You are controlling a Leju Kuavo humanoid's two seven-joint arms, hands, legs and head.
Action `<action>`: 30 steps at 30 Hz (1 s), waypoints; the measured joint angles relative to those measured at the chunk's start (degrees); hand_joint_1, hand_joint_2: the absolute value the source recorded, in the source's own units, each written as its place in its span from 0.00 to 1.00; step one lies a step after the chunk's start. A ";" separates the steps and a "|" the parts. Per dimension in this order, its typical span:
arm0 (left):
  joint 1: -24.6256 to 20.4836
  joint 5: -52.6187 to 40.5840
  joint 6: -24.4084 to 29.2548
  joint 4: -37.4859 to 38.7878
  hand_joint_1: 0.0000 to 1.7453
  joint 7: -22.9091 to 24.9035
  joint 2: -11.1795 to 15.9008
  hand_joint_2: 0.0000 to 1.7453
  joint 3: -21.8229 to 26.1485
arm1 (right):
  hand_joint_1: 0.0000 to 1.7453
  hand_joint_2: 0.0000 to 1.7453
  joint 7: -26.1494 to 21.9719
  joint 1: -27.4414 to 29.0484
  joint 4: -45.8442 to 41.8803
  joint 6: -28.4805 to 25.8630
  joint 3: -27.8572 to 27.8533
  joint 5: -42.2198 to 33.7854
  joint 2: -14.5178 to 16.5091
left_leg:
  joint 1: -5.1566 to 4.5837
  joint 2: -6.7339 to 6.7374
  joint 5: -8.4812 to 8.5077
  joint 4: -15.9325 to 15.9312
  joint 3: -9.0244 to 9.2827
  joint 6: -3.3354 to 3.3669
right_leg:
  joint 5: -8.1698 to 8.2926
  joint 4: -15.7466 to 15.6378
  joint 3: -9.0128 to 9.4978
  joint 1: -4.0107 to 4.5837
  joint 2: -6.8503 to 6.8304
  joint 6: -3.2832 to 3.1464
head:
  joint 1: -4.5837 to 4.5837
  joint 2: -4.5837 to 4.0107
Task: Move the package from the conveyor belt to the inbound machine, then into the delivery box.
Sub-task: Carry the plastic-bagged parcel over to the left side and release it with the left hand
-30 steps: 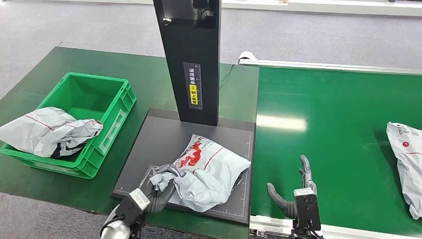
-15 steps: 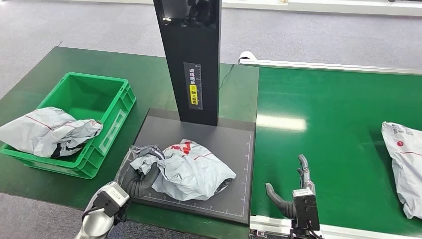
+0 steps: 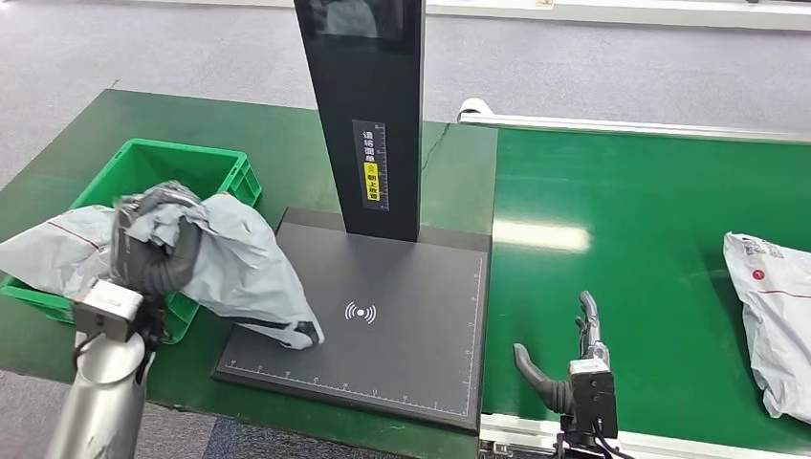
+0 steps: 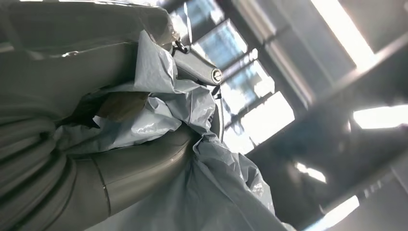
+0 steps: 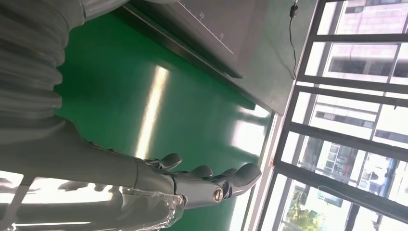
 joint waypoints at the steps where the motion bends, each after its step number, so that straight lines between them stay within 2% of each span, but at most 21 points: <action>1: -0.77 0.47 0.78 0.19 1.00 -0.03 0.54 1.00 1.10 | 0.00 1.00 -0.04 -0.01 0.14 -0.13 0.20 -0.16 -0.08 | 0.00 0.00 0.00 0.00 -0.02 0.00 | 0.00 0.00 -0.01 0.00 0.00 0.00 | 0.00 0.00; 8: -2.94 3.35 3.73 1.02 1.00 -0.29 3.02 1.00 7.57 | 0.00 1.00 -0.09 -0.44 0.97 -0.44 1.55 -0.48 -0.37 | 0.00 0.01 0.00 0.00 -0.08 0.00 | 0.00 0.00 -0.12 0.00 0.01 0.00 | 0.00 0.00; 20: -3.85 4.15 5.85 1.73 1.00 -0.34 3.96 1.00 10.38 | 0.00 1.00 -0.09 -1.27 1.85 -0.48 2.43 -0.50 -0.60 | -0.01 0.02 0.00 0.00 -0.12 0.00 | 0.00 0.00 -0.17 0.00 0.02 0.00 | -0.01 0.00; 30: -12.13 5.68 10.19 10.04 1.00 0.14 8.03 1.00 15.10 | 0.00 1.00 -0.07 -2.72 3.23 -0.45 4.01 -0.66 -0.85 | 0.01 0.02 0.02 0.01 -0.14 -0.01 | 0.00 0.02 -0.20 0.04 0.02 0.00 | 0.00 0.00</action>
